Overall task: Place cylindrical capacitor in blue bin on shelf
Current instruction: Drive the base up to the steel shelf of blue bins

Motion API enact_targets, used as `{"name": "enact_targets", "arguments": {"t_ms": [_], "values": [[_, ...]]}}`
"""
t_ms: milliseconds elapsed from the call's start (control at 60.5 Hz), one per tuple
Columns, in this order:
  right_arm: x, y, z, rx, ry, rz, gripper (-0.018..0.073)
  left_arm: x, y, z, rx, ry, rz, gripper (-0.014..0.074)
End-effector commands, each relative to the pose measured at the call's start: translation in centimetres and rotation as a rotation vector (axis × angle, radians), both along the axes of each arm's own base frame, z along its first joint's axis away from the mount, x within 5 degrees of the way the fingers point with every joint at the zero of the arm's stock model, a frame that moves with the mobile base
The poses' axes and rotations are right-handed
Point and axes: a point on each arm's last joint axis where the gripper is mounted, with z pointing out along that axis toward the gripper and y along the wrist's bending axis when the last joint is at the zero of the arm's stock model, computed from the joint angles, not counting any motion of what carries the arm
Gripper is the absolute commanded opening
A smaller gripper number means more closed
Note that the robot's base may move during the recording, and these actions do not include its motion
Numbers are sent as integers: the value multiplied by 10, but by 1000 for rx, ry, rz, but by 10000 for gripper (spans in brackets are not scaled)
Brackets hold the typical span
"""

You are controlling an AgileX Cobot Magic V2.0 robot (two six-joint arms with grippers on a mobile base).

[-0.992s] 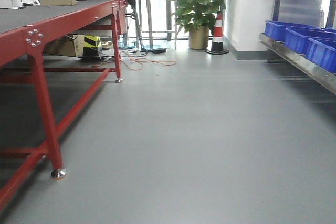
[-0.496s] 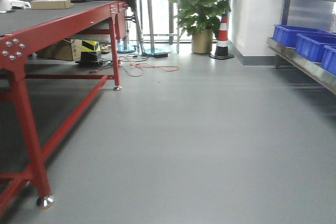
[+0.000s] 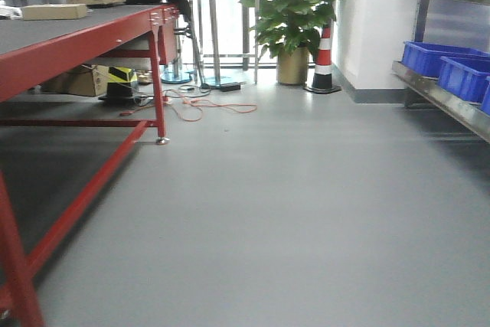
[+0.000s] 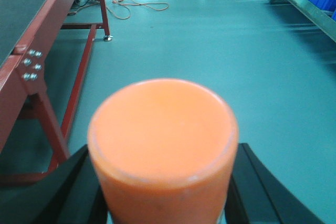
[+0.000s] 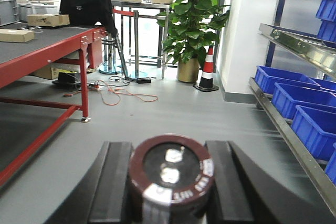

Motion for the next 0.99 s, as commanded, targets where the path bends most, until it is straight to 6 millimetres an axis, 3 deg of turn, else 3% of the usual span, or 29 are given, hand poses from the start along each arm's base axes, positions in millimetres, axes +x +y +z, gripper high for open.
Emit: {"name": "enact_targets", "arguments": {"t_ms": [0,975], "values": [[0,0,2,0,-22,-3,-109,-1,-1,3,-6,-25,-8,-111],[0,0,2,0,-22,-3,-109,-1,-1,3,-6,-25,-8,-111]]}}
